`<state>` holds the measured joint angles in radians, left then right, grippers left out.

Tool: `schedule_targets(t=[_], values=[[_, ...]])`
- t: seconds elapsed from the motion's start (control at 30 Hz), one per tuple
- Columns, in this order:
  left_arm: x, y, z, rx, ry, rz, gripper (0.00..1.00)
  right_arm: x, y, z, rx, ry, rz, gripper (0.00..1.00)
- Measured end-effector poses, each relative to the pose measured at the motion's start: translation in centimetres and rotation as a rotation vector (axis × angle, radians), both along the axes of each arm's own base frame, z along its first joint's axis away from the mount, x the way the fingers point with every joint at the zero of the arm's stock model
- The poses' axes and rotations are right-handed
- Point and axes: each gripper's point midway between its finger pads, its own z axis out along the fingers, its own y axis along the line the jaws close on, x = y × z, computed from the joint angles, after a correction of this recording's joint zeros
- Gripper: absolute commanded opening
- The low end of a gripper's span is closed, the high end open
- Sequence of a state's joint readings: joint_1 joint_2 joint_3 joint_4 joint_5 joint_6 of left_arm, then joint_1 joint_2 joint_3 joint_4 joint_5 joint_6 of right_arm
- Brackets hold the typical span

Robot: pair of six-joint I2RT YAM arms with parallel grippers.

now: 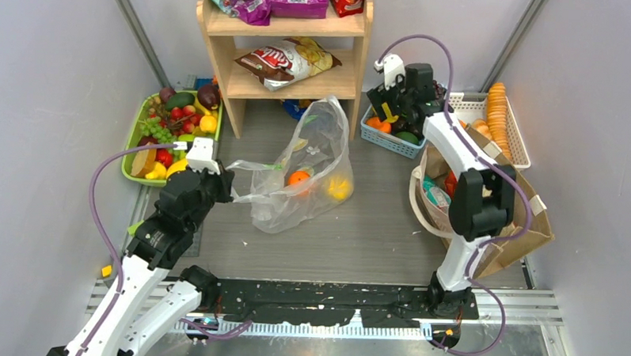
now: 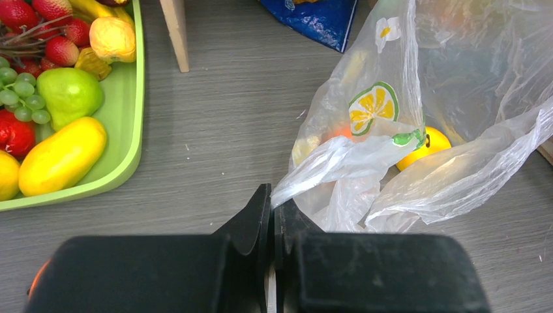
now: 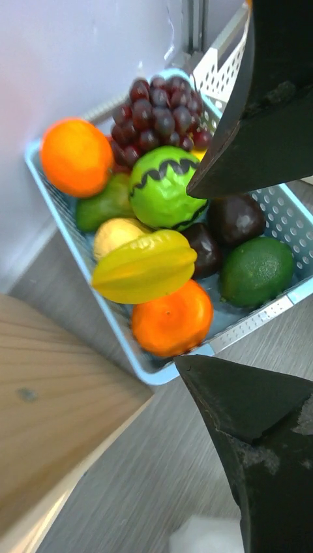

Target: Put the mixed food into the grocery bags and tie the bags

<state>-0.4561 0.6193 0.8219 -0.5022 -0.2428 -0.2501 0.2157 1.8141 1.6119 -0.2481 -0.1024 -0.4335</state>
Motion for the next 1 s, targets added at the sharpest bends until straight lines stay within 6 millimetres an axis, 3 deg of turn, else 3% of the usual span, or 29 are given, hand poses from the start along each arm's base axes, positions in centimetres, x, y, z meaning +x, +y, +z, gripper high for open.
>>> schedule_targets(t=[0.13,0.23,0.53,0.83,0.93,1.0], values=[[0.1,-0.1,-0.2,0.004,0.007,0.0,0.0,1.0,-0.2,-5.6,-0.081,0.104,0.023,0.96],[0.2,-0.1,-0.3,0.005,0.01,-0.001,0.0,2.4,-0.2,-8.1,-0.137,0.134,0.046,0.97],[0.3,-1.0,-0.5,0.0,0.019,-0.046,0.0,6.2,-1.5,-10.1,-0.243,0.123,0.02,0.97],[0.4,-1.8,-0.2,-0.004,-0.002,-0.09,0.0,7.2,-1.7,-12.7,-0.272,0.17,0.044,0.99],[0.4,-1.8,-0.2,-0.004,-0.003,-0.09,0.0,7.5,-1.6,-12.8,-0.269,0.176,0.053,0.89],[0.5,-1.8,-0.2,-0.004,-0.002,-0.09,0.0,7.6,-1.6,-12.9,-0.27,0.182,0.059,0.76]])
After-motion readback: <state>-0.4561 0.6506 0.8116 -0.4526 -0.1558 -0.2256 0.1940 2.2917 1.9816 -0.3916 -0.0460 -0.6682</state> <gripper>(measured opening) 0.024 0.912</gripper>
